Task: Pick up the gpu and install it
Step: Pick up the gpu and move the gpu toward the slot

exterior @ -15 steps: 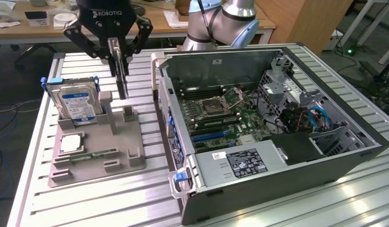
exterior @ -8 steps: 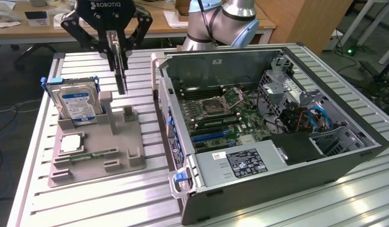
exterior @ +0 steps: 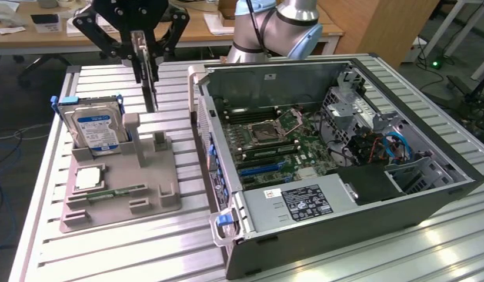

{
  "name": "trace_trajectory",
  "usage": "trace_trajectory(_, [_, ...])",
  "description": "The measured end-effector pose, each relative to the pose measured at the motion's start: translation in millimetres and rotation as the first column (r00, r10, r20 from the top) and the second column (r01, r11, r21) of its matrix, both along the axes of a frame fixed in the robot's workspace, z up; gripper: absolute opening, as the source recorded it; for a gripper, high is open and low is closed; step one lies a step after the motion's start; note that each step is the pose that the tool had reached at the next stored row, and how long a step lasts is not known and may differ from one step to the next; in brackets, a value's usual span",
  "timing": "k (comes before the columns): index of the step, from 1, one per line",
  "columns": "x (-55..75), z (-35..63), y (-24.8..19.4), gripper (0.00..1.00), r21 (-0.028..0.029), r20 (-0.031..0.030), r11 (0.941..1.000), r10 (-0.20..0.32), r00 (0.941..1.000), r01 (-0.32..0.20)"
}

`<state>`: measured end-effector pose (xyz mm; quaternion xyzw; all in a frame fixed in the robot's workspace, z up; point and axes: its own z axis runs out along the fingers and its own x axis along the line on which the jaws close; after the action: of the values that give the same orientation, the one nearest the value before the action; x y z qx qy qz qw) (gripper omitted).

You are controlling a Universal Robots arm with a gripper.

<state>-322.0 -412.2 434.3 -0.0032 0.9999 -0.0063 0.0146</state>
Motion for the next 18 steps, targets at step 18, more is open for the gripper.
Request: trace_trajectory(18, [27.2,0.0,0.0,0.27,0.0008,-0.0001,0.9999,-0.013,0.9999,0.013])
